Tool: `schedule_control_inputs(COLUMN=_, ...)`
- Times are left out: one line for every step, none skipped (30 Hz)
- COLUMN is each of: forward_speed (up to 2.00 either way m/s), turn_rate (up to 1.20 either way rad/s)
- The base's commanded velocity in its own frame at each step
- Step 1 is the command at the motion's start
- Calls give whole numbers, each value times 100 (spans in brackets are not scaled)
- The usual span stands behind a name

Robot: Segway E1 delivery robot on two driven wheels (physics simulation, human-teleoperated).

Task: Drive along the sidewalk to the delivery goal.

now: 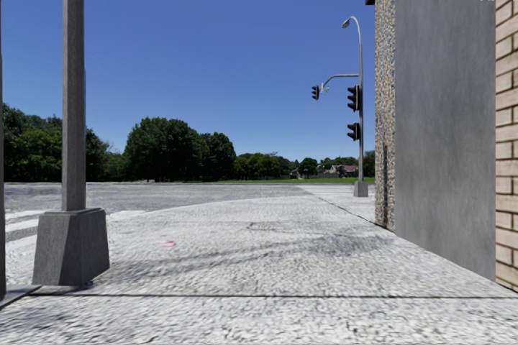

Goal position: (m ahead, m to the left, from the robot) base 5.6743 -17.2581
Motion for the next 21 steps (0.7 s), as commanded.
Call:
schedule_control_inputs(forward_speed=200, turn_rate=0)
schedule_control_inputs(forward_speed=200, turn_rate=0)
schedule_control_inputs(forward_speed=200, turn_rate=0)
schedule_control_inputs(forward_speed=200, turn_rate=0)
schedule_control_inputs(forward_speed=200, turn_rate=0)
schedule_control_inputs(forward_speed=200, turn_rate=0)
schedule_control_inputs(forward_speed=200, turn_rate=0)
schedule_control_inputs(forward_speed=200, turn_rate=0)
schedule_control_inputs(forward_speed=200, turn_rate=0)
schedule_control_inputs(forward_speed=200, turn_rate=0)
schedule_control_inputs(forward_speed=200, turn_rate=0)
schedule_control_inputs(forward_speed=200, turn_rate=-1)
schedule_control_inputs(forward_speed=200, turn_rate=-3)
schedule_control_inputs(forward_speed=200, turn_rate=-4)
schedule_control_inputs(forward_speed=200, turn_rate=-5)
schedule_control_inputs(forward_speed=200, turn_rate=-5)
schedule_control_inputs(forward_speed=200, turn_rate=-6)
schedule_control_inputs(forward_speed=200, turn_rate=-7)
schedule_control_inputs(forward_speed=200, turn_rate=-9)
schedule_control_inputs(forward_speed=200, turn_rate=-9)
schedule_control_inputs(forward_speed=200, turn_rate=-10)
